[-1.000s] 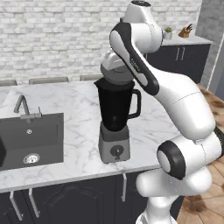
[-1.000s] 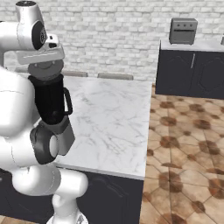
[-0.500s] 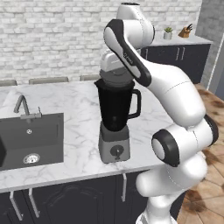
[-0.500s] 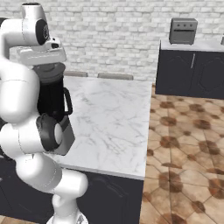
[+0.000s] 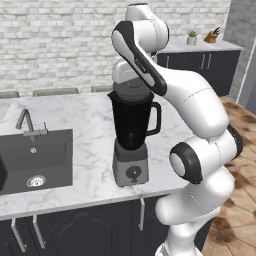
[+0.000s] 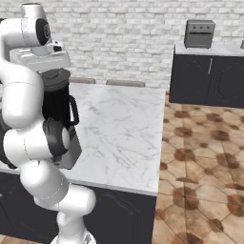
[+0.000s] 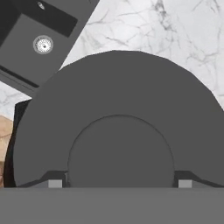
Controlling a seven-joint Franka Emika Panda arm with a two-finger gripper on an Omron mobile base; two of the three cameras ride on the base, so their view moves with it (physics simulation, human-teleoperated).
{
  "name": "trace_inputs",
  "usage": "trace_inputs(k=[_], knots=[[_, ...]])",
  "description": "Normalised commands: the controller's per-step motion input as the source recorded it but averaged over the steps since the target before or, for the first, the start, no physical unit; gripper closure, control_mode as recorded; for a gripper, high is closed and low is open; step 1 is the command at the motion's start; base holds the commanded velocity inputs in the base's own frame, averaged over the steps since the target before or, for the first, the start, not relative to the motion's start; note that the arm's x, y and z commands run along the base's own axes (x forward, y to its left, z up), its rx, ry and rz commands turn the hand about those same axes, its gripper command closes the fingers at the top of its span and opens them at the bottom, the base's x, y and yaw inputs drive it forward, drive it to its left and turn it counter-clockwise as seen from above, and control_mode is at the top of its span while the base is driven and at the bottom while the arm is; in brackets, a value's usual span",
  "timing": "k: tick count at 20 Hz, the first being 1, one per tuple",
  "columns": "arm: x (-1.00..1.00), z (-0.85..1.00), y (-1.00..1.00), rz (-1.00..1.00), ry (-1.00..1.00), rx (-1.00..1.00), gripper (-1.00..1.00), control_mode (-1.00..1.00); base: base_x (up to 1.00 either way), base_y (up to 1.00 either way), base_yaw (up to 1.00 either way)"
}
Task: Close the lid blender by securely placing the lid on top.
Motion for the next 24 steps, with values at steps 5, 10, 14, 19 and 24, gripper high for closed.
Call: trace_inputs(k=[5, 10, 14, 19, 24], knots=[[-0.01, -0.06, 0.08, 0.0, 0.0, -0.02, 1.0, -1.0, 0.0, 0.0, 0.0], [-0.27, 0.0, 0.03, 0.0, 0.0, 0.0, 1.0, -1.0, 0.0, 0.0, 0.0], [-0.2, 0.0, 0.11, 0.0, 0.0, 0.0, 1.0, -1.0, 0.0, 0.0, 0.0], [-0.03, 0.0, 0.15, 0.0, 0.0, 0.0, 1.0, -1.0, 0.0, 0.0, 0.0], [0.04, -0.09, 0.1, 0.02, 0.0, 0.0, 1.0, -1.0, 0.0, 0.0, 0.0]])
